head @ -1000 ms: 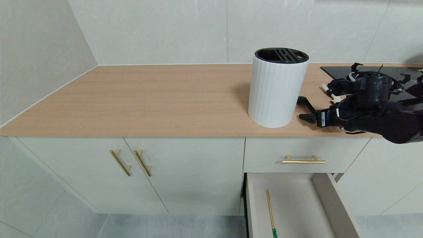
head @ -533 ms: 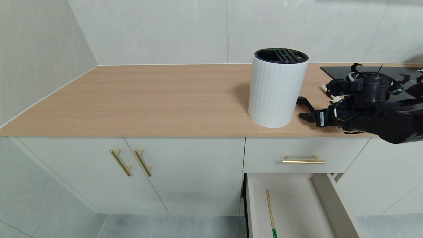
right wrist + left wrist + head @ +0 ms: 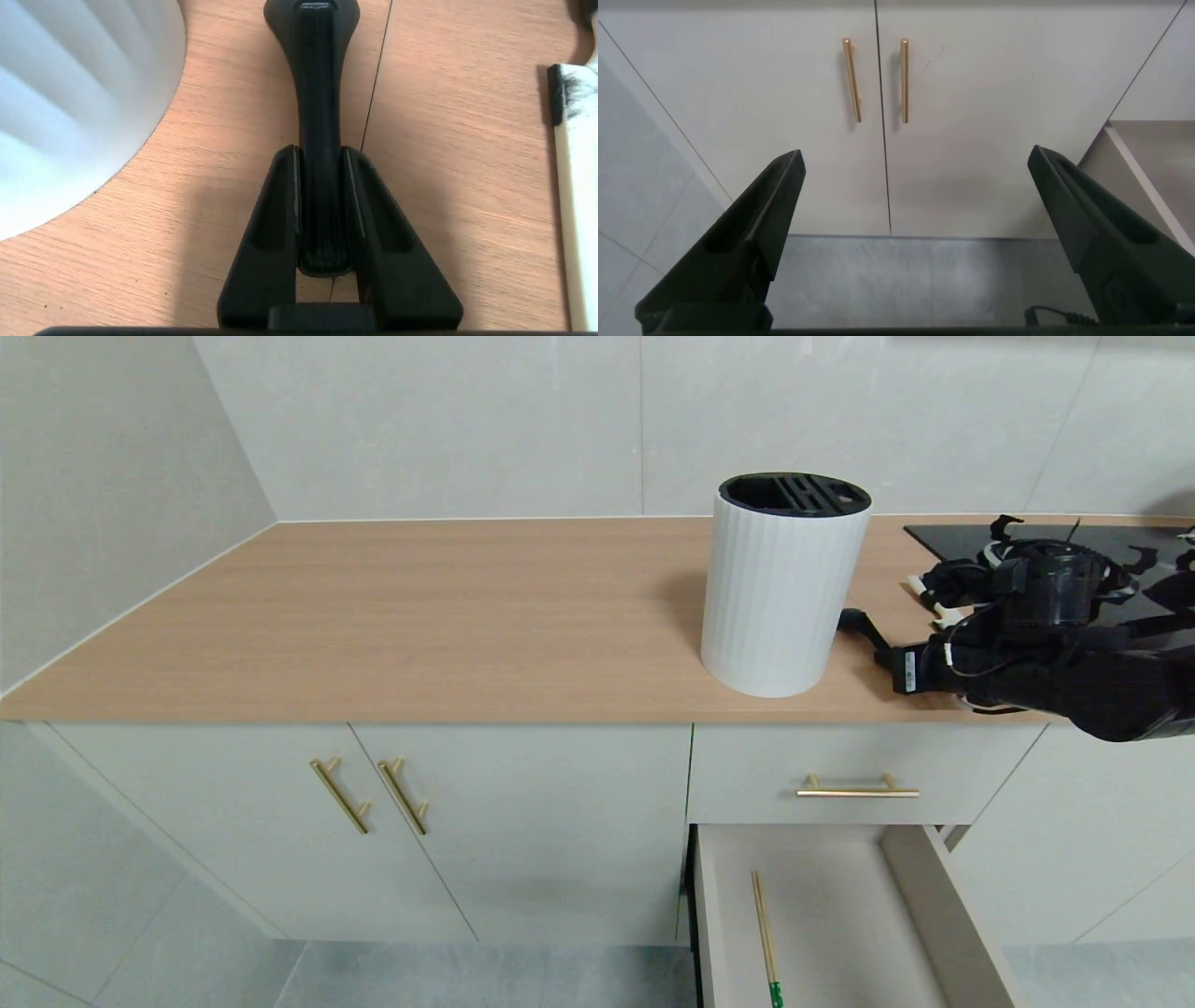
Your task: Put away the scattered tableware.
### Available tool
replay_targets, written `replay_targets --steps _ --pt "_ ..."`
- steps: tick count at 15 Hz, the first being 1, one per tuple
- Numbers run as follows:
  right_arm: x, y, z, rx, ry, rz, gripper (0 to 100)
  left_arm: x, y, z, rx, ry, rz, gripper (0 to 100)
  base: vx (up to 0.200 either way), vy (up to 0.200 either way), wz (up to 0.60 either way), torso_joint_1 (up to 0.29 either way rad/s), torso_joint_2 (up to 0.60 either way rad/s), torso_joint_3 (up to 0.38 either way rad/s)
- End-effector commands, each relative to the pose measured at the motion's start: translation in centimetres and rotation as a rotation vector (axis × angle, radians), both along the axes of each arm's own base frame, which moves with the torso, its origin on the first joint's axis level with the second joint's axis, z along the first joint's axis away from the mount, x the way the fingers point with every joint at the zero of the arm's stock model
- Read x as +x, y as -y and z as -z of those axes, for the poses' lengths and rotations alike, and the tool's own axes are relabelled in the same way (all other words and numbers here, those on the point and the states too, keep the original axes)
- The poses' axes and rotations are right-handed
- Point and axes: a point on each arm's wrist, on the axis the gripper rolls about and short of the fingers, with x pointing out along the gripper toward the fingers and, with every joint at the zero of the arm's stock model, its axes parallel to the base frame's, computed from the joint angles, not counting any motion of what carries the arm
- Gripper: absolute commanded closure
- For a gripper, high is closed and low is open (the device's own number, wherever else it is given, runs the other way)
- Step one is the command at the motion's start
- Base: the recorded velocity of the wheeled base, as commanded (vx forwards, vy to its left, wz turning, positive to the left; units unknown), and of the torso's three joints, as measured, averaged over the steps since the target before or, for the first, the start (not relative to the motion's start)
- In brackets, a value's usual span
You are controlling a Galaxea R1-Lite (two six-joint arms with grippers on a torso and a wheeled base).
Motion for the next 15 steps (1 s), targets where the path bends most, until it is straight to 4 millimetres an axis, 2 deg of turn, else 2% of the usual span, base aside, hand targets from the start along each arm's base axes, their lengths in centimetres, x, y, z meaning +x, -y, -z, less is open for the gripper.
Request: replay_targets --steps 1,3,6,7,11,13,15 --pt "-0.1 0.0 -0.1 -0.002 0.0 0.002 100 0.0 0.0 0.0 0.0 -0.001 -0.001 0 0.0 0.0 0.0 0.0 0.0 0.0" --pt "-0.6 0.0 -0.9 -0.009 0.014 0.029 100 0.0 0.0 0.0 0.0 -0.001 -0.001 0 0.0 0.0 0.0 0.0 0.0 0.0" --pt "-3.2 -1.0 -3.8 0.054 0.07 0.093 100 0.0 0.0 0.0 0.0 -0.001 -0.001 0 0.0 0.0 0.0 0.0 0.0 0.0" --pt "-5.0 -0.9 -4.6 0.059 0.082 0.095 100 0.0 0.0 0.0 0.0 -0.001 -0.001 0 0.0 0.0 0.0 0.0 0.0 0.0" --pt "-10.4 0.0 -5.7 0.09 0.065 0.106 100 0.0 0.0 0.0 0.0 -0.001 -0.001 0 0.0 0.0 0.0 0.0 0.0 0.0" --pt "-13.6 0.3 -5.8 0.106 0.015 0.099 100 0.0 0.0 0.0 0.0 -0.001 -0.001 0 0.0 0.0 0.0 0.0 0.0 0.0" --pt "-17.6 0.8 -5.6 0.126 -0.022 0.024 100 0.0 0.0 0.0 0.0 -0.001 -0.001 0 0.0 0.0 0.0 0.0 0.0 0.0"
